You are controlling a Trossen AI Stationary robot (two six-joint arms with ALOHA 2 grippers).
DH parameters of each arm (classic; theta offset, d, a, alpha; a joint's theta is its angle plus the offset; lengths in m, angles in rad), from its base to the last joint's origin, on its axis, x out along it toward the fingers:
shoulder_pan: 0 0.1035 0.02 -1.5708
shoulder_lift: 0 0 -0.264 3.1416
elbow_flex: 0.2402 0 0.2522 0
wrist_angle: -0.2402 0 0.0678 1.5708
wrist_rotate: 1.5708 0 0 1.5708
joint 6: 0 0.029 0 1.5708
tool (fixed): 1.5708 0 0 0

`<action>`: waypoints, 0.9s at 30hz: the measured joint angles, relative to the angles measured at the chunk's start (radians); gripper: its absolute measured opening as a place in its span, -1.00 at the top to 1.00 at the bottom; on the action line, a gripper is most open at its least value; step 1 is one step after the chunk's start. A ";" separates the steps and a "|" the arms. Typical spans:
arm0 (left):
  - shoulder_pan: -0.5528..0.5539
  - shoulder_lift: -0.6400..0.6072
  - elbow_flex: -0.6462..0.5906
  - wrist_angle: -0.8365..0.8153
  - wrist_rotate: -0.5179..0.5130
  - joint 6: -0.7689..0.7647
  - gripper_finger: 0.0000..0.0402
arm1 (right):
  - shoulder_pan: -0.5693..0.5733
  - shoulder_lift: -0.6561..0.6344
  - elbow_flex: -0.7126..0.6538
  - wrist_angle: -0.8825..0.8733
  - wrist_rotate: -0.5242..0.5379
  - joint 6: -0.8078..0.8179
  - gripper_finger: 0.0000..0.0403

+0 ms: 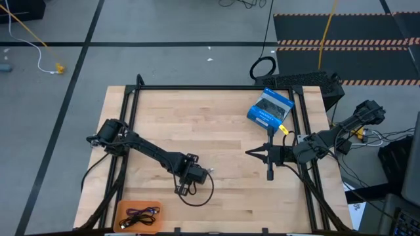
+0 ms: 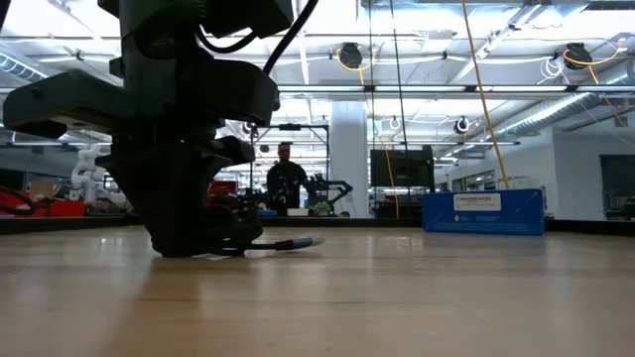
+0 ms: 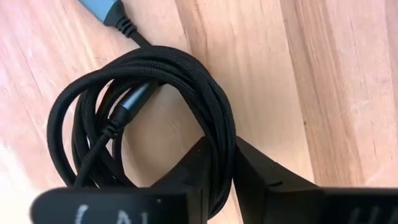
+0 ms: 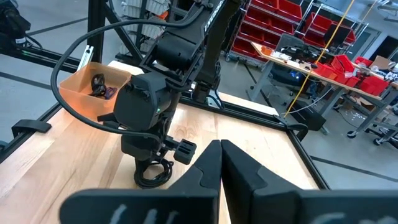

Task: Pick and place USB-C Cables
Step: Put the black cable charger into the orange bin

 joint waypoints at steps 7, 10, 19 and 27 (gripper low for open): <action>0.000 0.000 0.000 0.002 -0.003 -0.003 0.75 | 0.000 0.000 0.000 0.000 0.000 -0.001 0.99; 0.000 -0.001 0.008 -0.008 -0.003 -0.016 0.75 | 0.000 0.000 0.000 0.000 0.000 -0.002 0.99; -0.001 -0.096 0.070 -0.066 -0.007 -0.064 0.77 | 0.000 0.000 0.000 0.000 0.000 -0.003 0.99; -0.001 -0.214 0.148 -0.183 0.028 -0.113 0.77 | 0.000 0.000 0.000 -0.004 0.000 -0.004 0.99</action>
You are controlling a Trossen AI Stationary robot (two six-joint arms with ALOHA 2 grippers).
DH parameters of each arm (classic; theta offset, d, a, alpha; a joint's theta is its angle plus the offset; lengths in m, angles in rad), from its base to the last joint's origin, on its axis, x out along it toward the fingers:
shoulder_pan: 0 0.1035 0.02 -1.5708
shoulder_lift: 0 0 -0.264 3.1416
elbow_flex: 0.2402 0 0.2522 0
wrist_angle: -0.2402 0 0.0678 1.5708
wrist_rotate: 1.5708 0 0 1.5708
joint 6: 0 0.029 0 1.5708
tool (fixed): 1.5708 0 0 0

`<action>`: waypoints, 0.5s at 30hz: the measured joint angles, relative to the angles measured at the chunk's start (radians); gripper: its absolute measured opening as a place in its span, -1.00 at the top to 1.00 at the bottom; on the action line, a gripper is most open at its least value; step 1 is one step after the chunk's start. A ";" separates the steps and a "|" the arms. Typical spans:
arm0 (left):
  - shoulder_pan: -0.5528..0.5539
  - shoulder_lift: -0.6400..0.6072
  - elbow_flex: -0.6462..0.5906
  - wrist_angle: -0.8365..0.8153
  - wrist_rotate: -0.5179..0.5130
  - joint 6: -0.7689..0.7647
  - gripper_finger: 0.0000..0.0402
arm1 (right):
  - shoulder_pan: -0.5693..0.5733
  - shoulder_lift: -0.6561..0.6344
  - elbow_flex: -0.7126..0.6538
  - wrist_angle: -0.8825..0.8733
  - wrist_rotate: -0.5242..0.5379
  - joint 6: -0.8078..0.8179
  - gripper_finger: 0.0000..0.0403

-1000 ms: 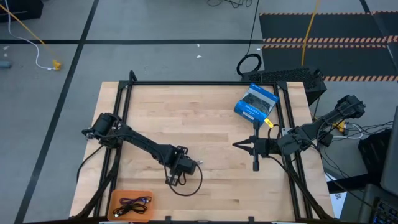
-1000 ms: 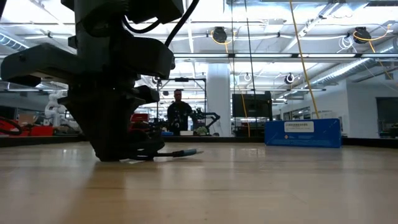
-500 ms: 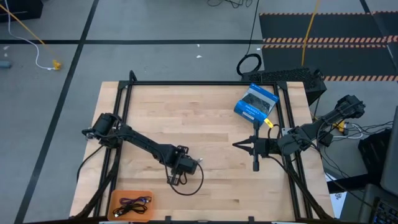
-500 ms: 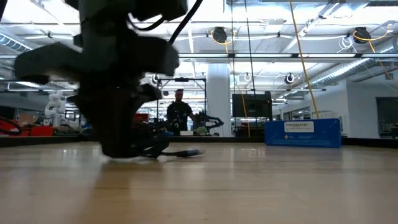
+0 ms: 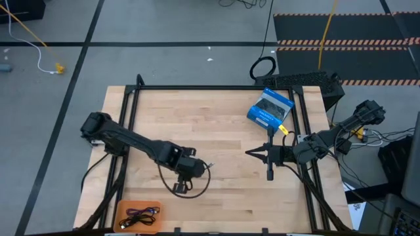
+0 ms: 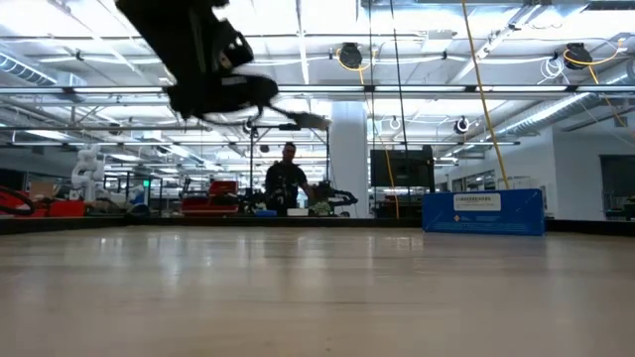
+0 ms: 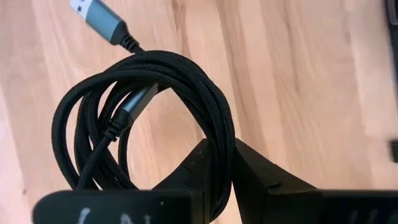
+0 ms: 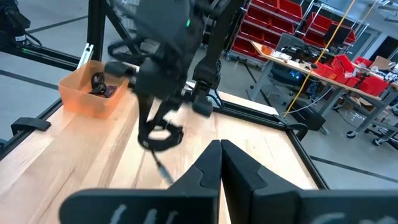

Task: Pick and place USB-C Cables
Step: Put the black cable charger into the orange bin

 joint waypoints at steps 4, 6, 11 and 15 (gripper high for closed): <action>-0.001 -0.041 0.043 -0.105 0.002 -0.026 0.77 | 0.000 0.000 0.000 0.000 0.000 0.000 0.99; -0.001 -0.053 0.061 -0.162 0.002 -0.037 0.77 | 0.000 0.000 0.000 0.000 0.000 0.000 0.99; -0.004 -0.065 0.121 -0.306 0.002 -0.059 0.77 | 0.000 0.000 0.000 0.000 0.000 0.000 0.99; -0.008 -0.068 0.175 -0.400 0.002 -0.065 0.77 | 0.000 0.000 0.000 0.000 0.000 0.000 0.99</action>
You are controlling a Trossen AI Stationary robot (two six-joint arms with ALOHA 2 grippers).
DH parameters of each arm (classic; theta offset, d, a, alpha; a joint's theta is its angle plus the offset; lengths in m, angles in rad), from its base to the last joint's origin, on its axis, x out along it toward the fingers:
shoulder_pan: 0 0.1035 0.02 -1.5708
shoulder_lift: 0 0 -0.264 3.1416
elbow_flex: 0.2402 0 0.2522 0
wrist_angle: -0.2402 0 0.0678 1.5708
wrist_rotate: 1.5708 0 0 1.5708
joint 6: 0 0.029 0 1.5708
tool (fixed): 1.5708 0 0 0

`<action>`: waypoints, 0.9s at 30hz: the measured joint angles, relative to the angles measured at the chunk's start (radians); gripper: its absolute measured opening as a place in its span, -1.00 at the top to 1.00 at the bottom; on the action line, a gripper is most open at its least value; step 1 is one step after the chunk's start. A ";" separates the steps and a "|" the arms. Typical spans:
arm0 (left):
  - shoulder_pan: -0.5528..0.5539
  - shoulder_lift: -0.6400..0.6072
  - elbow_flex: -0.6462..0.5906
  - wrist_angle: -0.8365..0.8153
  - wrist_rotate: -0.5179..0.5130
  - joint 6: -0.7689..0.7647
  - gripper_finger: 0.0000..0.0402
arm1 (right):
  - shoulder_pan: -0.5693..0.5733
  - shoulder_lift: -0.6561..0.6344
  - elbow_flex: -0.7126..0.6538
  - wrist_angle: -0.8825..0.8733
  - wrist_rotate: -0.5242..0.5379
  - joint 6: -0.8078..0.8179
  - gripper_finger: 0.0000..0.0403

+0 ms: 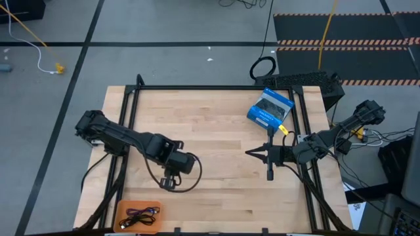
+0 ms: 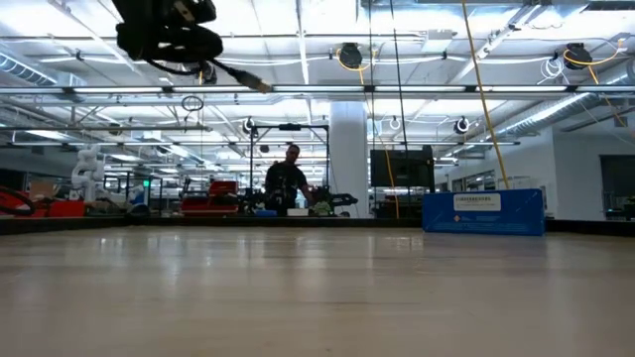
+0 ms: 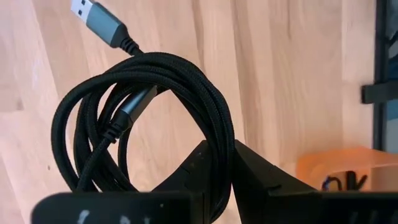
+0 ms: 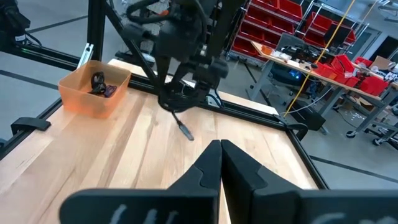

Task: Pick and place USB-C Cables
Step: Put the black cable charger into the orange bin

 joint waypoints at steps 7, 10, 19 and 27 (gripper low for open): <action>0.000 0.000 0.102 -0.125 0.000 -0.027 0.77 | 0.000 0.000 0.000 0.001 0.000 0.000 0.99; -0.006 0.000 0.149 -0.171 0.000 -0.029 0.77 | 0.000 0.000 0.000 0.000 0.000 0.000 0.99; -0.034 -0.001 0.260 -0.322 -0.018 -0.039 0.77 | 0.000 0.000 0.000 0.000 0.000 0.000 0.99; -0.065 -0.046 0.265 -0.327 -0.054 -0.061 0.77 | 0.000 0.000 0.000 0.005 0.000 0.004 0.99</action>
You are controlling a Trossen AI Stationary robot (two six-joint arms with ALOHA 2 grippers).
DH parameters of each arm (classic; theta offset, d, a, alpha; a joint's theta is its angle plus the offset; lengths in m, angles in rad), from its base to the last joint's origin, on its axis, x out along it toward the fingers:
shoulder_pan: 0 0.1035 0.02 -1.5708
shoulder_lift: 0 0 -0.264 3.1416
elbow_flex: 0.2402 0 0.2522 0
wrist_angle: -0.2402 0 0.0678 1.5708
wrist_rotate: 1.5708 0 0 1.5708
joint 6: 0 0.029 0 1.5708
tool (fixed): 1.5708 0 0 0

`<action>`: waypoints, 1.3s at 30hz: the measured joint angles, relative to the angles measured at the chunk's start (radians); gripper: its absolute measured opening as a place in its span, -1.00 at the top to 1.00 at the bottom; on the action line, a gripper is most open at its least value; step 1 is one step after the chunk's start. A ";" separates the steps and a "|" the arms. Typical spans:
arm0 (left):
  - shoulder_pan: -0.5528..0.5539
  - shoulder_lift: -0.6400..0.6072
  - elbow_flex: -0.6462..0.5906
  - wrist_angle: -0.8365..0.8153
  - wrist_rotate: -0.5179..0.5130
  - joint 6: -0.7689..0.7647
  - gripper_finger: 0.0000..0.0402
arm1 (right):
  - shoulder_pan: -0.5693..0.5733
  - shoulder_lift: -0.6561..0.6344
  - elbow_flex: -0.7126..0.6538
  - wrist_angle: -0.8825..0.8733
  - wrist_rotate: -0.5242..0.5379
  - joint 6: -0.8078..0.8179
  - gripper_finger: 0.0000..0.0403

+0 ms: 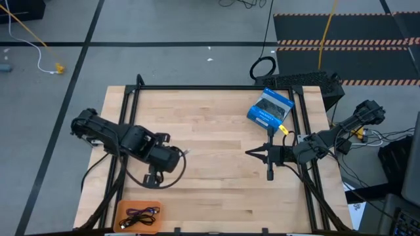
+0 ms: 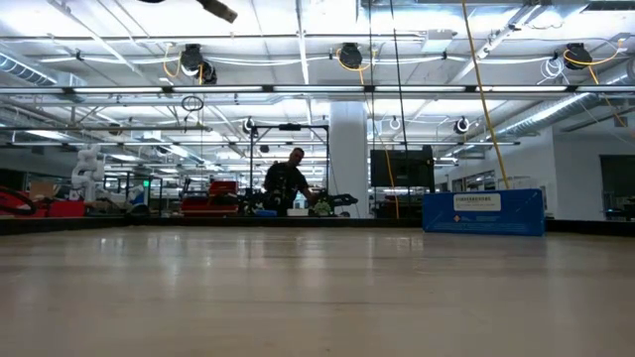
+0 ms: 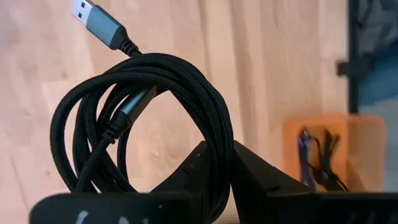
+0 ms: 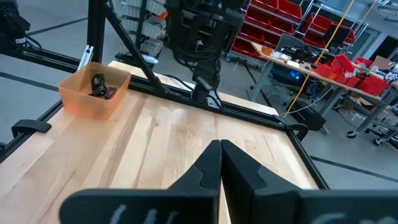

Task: Pick and place USB-C Cables
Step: Put the black cable charger into the orange bin

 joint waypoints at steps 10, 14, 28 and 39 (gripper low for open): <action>-0.063 -0.056 -0.011 0.006 -0.039 -0.126 0.77 | 0.000 0.000 0.000 0.000 0.000 0.023 0.99; -0.128 -0.052 -0.011 0.025 -0.044 -0.161 0.77 | 0.000 0.000 0.000 0.000 0.000 0.024 0.99; -0.376 -0.050 -0.011 0.108 -0.123 -0.294 0.77 | 0.000 0.000 0.000 0.000 0.000 0.018 0.99; -0.571 -0.050 -0.011 0.161 -0.226 -0.517 0.77 | 0.000 0.000 0.000 0.001 0.000 0.020 0.99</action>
